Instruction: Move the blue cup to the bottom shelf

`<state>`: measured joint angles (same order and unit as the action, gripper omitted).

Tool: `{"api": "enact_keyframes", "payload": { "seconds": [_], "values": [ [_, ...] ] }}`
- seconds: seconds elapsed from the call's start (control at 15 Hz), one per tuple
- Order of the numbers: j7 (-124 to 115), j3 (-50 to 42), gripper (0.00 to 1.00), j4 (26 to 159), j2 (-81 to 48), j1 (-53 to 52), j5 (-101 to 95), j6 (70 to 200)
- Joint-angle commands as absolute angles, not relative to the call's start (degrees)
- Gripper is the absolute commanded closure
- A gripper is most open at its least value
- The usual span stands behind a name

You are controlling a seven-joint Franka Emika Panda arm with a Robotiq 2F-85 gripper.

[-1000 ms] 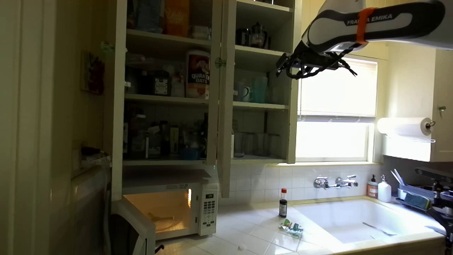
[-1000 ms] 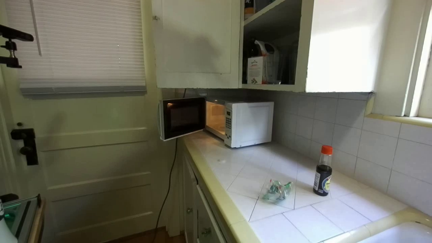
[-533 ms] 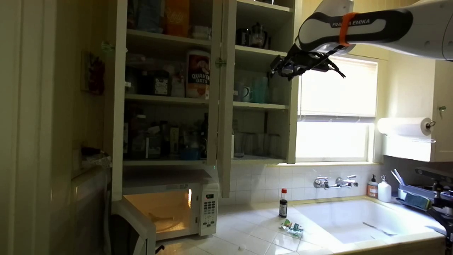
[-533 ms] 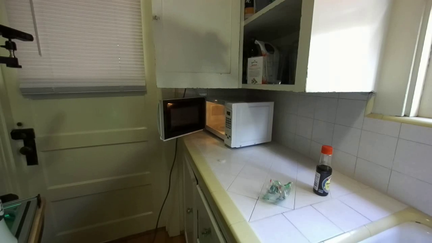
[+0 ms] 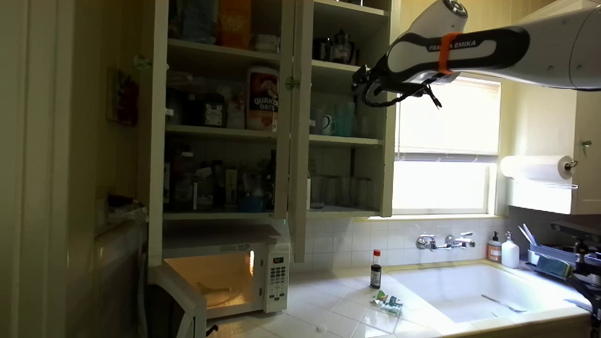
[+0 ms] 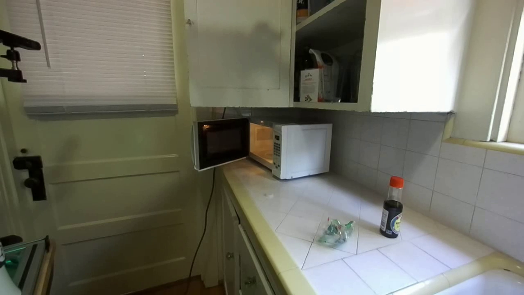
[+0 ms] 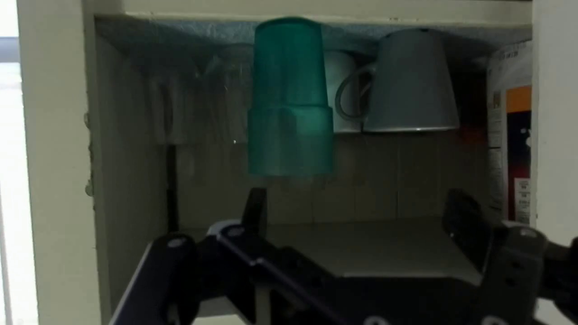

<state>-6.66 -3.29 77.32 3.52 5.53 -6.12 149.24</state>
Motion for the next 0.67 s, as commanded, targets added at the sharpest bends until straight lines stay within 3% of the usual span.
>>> {"api": "enact_keyframes", "payload": {
  "seconds": [0.0,0.6],
  "values": [
    [-10.95,-3.02,0.00,80.13,1.88,5.95,-10.59,158.43],
    [-19.40,-4.12,0.00,81.04,-0.47,6.18,-17.12,160.77]
  ]
}}
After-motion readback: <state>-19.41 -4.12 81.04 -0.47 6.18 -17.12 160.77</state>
